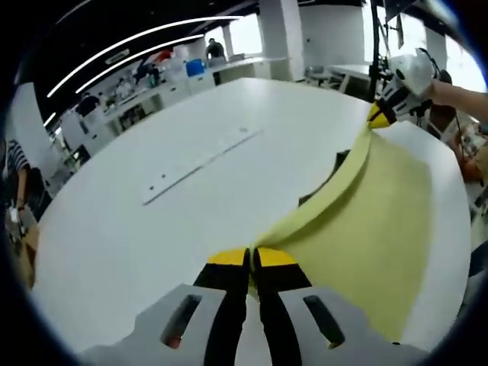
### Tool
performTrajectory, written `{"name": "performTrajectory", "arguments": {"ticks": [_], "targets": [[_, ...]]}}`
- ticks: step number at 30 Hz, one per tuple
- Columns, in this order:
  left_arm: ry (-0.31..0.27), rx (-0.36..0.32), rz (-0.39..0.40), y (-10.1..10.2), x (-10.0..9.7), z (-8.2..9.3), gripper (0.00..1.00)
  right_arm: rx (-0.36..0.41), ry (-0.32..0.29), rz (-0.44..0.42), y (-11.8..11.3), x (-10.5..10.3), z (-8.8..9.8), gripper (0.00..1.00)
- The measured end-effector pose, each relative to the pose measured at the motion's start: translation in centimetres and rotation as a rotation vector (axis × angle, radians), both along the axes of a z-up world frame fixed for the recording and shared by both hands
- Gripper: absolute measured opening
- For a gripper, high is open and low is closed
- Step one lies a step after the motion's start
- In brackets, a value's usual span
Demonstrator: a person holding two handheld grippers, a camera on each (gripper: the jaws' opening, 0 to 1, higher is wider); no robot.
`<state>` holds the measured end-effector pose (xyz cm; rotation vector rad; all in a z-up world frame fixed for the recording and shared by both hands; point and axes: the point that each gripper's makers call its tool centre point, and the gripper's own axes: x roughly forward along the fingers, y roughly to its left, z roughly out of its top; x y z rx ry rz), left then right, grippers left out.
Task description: Fold the garment on the visible template until the final outline fits inside the template.
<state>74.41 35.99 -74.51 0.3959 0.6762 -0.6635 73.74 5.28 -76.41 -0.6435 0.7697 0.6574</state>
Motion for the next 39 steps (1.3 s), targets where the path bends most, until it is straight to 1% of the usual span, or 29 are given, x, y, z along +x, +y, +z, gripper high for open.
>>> {"name": "performTrajectory", "arguments": {"ticks": [3,6,10,13,15,16,17,18,19,21,23,25,27,29,31,32,33,34,35,36,37,38,39], "targets": [[0.020,-0.001,0.008,0.2,0.2,-1.1,0.01,0.000,0.015,0.002,-0.1,0.1,-0.7,0.00],[0.040,-0.017,0.020,0.4,0.4,-1.8,0.01,-0.001,0.028,0.006,-0.1,0.2,-1.2,0.00],[0.055,-0.012,0.020,0.4,0.4,-2.6,0.01,0.004,0.044,0.010,-0.1,0.2,-1.8,0.00],[0.062,-0.007,0.022,0.4,0.5,-3.0,0.01,0.016,0.058,0.007,-0.1,0.2,-2.2,0.00],[0.064,-0.003,0.026,0.5,0.6,-3.1,0.02,0.025,0.057,0.005,-0.1,0.2,-2.2,0.00],[0.075,0.004,0.045,0.7,0.6,-3.1,0.04,0.053,0.057,-0.014,-0.1,0.3,-2.0,0.01],[0.075,0.007,0.056,0.8,0.6,-3.0,0.05,0.075,0.054,-0.032,-0.1,0.4,-1.9,0.03],[0.064,0.011,0.054,0.8,0.6,-2.7,0.07,0.096,0.052,-0.048,-0.2,0.4,-1.8,0.07],[0.043,0.023,0.046,0.9,0.7,-2.4,0.08,0.107,0.056,-0.054,-0.3,0.4,-1.7,0.13],[0.035,0.029,0.026,1.0,0.5,-2.1,0.10,0.115,0.056,-0.064,-0.7,0.1,-1.6,0.20],[0.029,0.033,0.003,1.1,0.3,-1.9,0.10,0.126,0.044,-0.064,-0.7,-0.1,-1.3,0.22],[0.025,0.039,-0.007,1.3,0.3,-1.9,0.12,0.119,0.032,-0.054,-0.7,-0.3,-1.3,0.23],[0.022,0.045,-0.019,1.4,0.2,-2.0,0.12,0.087,0.004,-0.043,-1.0,-0.1,-1.2,0.22],[0.026,0.048,-0.030,1.4,0.2,-2.2,0.13,0.067,-0.017,-0.042,-1.2,0.3,-1.3,0.17],[0.027,0.058,-0.035,1.3,0.3,-2.5,0.14,0.069,-0.030,-0.053,-1.3,0.8,-1.3,0.10],[0.023,0.062,-0.028,1.4,0.4,-2.6,0.12,0.075,-0.040,-0.064,-1.3,1.0,-1.2,0.06],[0.021,0.061,-0.013,1.5,0.6,-2.6,0.10,0.079,-0.050,-0.075,-1.3,1.4,-1.1,0.02],[0.023,0.055,0.010,1.7,0.8,-2.7,0.06,0.082,-0.061,-0.086,-1.4,1.6,-1.0,0.00],[0.028,0.047,0.029,1.8,0.9,-2.8,0.05,0.090,-0.066,-0.095,-1.3,1.9,-0.9,0.00],[0.028,0.005,0.070,1.8,1.2,-2.8,0.05,0.109,-0.070,-0.116,-1.2,2.2,-0.9,0.00],[0.030,-0.022,0.110,2.0,1.4,-2.8,0.06,0.125,-0.078,-0.144,-1.3,2.5,-0.9,0.00],[0.031,-0.037,0.134,2.2,1.5,-2.8,0.06,0.139,-0.079,-0.165,-1.4,2.7,-0.9,0.00],[0.026,-0.050,0.142,2.2,1.7,-2.7,0.06,0.159,-0.075,-0.189,-1.5,2.8,-0.9,0.00]]}}
